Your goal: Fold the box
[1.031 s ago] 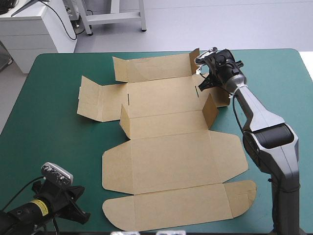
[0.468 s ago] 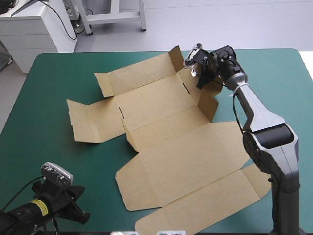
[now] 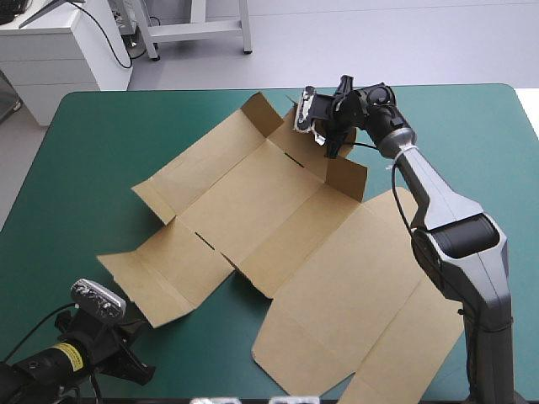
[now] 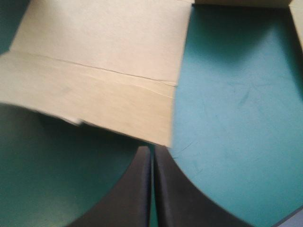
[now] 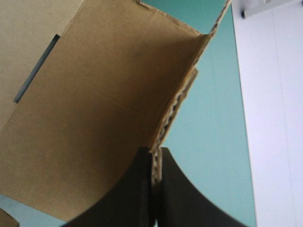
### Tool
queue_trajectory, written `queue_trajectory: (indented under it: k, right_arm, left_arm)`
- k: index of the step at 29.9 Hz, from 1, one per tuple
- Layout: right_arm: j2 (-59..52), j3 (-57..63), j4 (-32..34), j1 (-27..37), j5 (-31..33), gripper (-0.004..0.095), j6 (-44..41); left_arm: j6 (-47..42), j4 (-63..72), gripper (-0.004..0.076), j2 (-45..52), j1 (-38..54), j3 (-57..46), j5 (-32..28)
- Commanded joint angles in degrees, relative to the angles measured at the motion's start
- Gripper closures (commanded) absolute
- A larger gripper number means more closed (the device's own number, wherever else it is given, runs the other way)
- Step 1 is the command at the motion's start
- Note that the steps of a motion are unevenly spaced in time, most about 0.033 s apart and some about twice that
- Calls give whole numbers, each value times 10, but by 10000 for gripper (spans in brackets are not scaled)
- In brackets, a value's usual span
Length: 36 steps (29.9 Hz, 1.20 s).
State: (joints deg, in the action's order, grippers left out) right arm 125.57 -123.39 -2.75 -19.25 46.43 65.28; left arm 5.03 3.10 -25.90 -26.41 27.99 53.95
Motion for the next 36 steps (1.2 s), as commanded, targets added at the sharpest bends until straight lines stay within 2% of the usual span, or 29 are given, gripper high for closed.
queue_trajectory:
  k: [1, 4, 8, 15, 20, 26, 29, 36]
  right_arm:
    - [-35, -21, -45, -12, -94, 928, 74]
    - [-35, -21, -74, -29, -128, 928, 120]
    - [-35, -21, -82, -55, -122, 929, 164]
    - [-35, -21, -73, -58, -108, 929, 164]
    - [-35, -21, -64, -57, -50, 929, 163]
    - [-44, -21, -82, -56, -31, 929, 162]
    - [-51, -21, -90, -57, 0, 929, 184]
    - [-53, -21, -161, -63, 12, 929, 243]
  left_arm:
    - [-7, 8, 723, -5, -3, 14, -29]
    - [-7, 8, 723, -5, -3, 14, -29]
    - [-7, 8, 723, -5, -3, 14, -29]
    - [-7, 6, 723, -5, -3, 14, -29]
    - [-7, 6, 723, -5, -3, 14, -29]
    - [-7, 6, 723, -5, -3, 14, -29]
    - [-7, 6, 723, -5, -3, 14, -29]
    - [-7, 6, 723, -5, -3, 14, -29]
